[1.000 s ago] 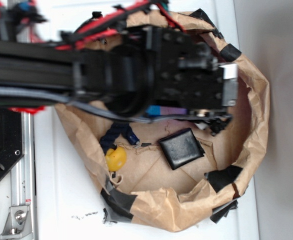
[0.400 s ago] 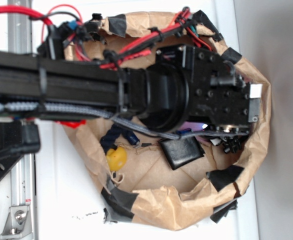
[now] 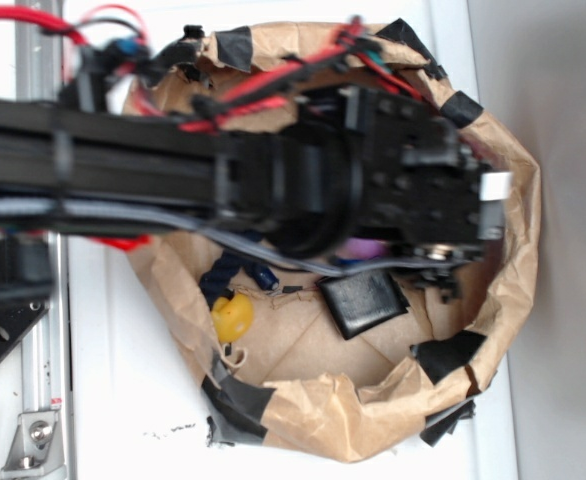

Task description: Grab the shell.

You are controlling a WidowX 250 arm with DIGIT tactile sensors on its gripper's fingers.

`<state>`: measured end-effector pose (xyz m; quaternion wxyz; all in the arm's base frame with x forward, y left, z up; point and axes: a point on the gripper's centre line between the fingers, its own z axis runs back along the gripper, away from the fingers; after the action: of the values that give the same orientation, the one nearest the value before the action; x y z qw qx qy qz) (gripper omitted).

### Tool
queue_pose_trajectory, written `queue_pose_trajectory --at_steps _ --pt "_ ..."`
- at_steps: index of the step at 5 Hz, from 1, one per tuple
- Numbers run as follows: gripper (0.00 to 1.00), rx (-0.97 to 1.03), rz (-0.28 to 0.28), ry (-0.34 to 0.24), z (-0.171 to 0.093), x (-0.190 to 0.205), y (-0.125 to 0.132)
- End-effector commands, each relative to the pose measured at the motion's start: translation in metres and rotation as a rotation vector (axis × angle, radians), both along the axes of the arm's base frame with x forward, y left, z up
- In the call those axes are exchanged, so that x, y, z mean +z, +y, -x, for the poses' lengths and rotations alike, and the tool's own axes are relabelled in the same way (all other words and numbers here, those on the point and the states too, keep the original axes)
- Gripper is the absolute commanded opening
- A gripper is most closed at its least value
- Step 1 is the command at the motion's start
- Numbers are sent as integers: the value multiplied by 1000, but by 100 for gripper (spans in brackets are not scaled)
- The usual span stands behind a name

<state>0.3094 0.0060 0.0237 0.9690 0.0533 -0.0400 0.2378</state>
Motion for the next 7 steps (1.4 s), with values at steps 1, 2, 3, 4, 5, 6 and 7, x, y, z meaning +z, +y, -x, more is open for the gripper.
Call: queue_pose_trajectory --at_steps 1,2,3,4,5,6,7 --pt "0 -65 1 -80 10 44 -2" --pt "0 -122 23 -98 29 68 -18" --pt "16 -55 34 -111 41 87 -17" --pt "100 -13 39 -125 29 86 -3" --pt "100 39 87 -183 6 74 12" --pt "100 95 39 -217 -5 57 11" --pt "100 222 14 -276 -7 54 28"
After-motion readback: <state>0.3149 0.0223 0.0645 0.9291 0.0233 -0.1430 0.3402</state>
